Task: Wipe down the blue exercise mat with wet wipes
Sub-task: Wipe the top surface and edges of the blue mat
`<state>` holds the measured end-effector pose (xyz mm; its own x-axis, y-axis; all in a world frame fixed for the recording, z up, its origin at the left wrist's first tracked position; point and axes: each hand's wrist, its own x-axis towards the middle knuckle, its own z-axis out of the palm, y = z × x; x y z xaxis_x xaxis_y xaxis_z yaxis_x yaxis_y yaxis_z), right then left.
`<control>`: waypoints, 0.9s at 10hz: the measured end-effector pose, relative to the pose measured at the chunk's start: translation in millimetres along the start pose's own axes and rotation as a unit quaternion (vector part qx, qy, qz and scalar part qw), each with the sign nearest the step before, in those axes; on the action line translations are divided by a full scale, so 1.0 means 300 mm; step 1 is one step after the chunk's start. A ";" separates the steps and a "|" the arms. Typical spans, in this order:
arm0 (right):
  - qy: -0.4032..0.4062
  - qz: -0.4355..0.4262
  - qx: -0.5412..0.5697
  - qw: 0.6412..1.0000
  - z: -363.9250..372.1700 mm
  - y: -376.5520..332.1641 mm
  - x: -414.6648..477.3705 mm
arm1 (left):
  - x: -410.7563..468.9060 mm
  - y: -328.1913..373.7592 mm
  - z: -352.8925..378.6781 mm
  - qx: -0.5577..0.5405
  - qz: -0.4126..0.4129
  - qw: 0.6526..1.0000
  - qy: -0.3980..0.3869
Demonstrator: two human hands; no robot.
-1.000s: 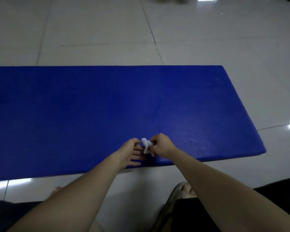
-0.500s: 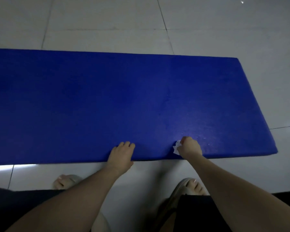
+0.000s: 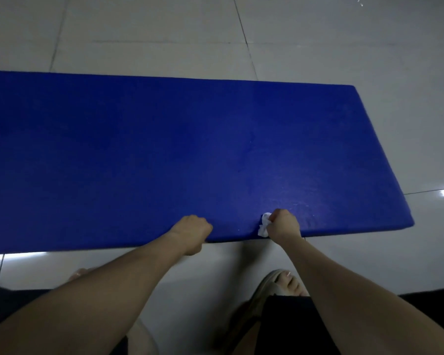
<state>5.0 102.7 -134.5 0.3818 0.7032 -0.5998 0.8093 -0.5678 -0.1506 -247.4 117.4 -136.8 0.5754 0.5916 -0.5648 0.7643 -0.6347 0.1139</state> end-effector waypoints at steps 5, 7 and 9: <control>0.055 0.164 0.150 0.973 0.043 0.124 -0.017 | 0.066 0.184 -0.040 0.027 0.082 0.992 -0.087; 0.034 0.147 0.145 0.978 0.057 0.127 -0.048 | 0.062 0.135 -0.039 -0.027 0.082 0.992 -0.091; 0.075 0.154 0.122 0.978 0.080 0.123 -0.047 | 0.025 -0.244 -0.116 -0.107 -0.146 0.978 -0.102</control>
<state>18.8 61.6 -150.4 0.6661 0.5272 -0.5276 0.5221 -0.8348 -0.1749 -288.9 185.7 -121.0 0.2696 0.6071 -0.7475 0.9437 -0.3210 0.0796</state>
